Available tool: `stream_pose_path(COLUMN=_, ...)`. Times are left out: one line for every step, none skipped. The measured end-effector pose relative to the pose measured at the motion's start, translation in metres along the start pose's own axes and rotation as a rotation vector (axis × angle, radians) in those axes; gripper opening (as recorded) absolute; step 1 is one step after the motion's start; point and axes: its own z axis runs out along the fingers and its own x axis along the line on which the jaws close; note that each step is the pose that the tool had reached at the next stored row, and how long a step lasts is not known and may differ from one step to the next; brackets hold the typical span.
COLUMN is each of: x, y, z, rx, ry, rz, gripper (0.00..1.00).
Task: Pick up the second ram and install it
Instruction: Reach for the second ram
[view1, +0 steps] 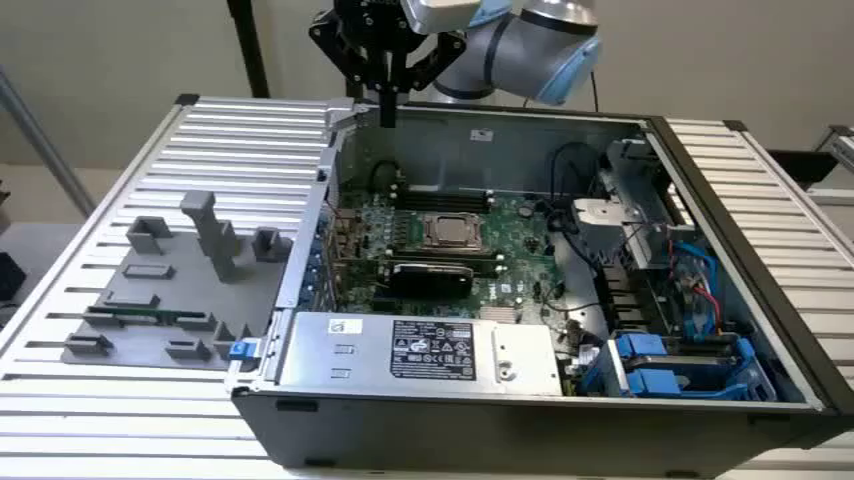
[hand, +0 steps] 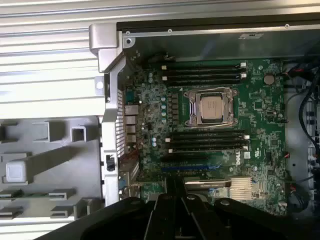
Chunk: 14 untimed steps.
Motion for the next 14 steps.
stream_pose_path(x=0.0, y=0.0, z=0.0, rx=-0.0001, ry=0.0, rz=0.0, gripper=0.0)
stream_pose_path(x=0.0, y=0.0, z=-0.0002, rx=0.0, ry=0.0002, rz=0.0, gripper=0.0)
stream_pose_path(x=0.0, y=0.0, z=-0.0003, rx=0.0, ry=0.0003, rz=0.0, gripper=0.0)
stream_pose_path(x=0.0, y=0.0, z=-0.0003, rx=-0.0001, ry=0.0003, rz=0.0, gripper=0.0)
stream_pose_path(x=0.0, y=0.0, z=-0.0004, rx=0.0, ry=0.0004, rz=0.0, gripper=0.0)
stream_pose_path(x=0.0, y=0.0, z=-0.0004, rx=-0.0001, ry=0.0004, rz=0.0, gripper=0.0)
stream_pose_path(x=0.0, y=0.0, z=-0.0004, rx=-0.0001, ry=0.0005, rz=0.0, gripper=0.0)
stream_pose_path(x=0.0, y=0.0, z=-0.0004, rx=0.0, ry=0.0005, rz=0.0, gripper=0.0)
stream_pose_path(x=0.0, y=0.0001, z=-0.0005, rx=0.0001, ry=0.0006, rz=0.0, gripper=0.0)
stream_pose_path(x=0.0, y=0.0001, z=-0.0006, rx=0.0001, ry=0.0006, rz=0.0, gripper=0.0)
stream_pose_path(x=0.0, y=0.0001, z=-0.0006, rx=0.0001, ry=0.0006, rz=0.0, gripper=0.0)
stream_pose_path(x=0.0, y=0.0001, z=-0.0006, rx=0.0, ry=0.0006, rz=0.0, gripper=0.0)
stream_pose_path(x=0.0, y=0.0, z=-0.0007, rx=0.0001, ry=0.0007, rz=0.0, gripper=0.0)
stream_pose_path(x=0.0009, y=-0.0001, z=-0.0007, rx=0.0001, ry=0.0008, rz=0.0, gripper=0.0)
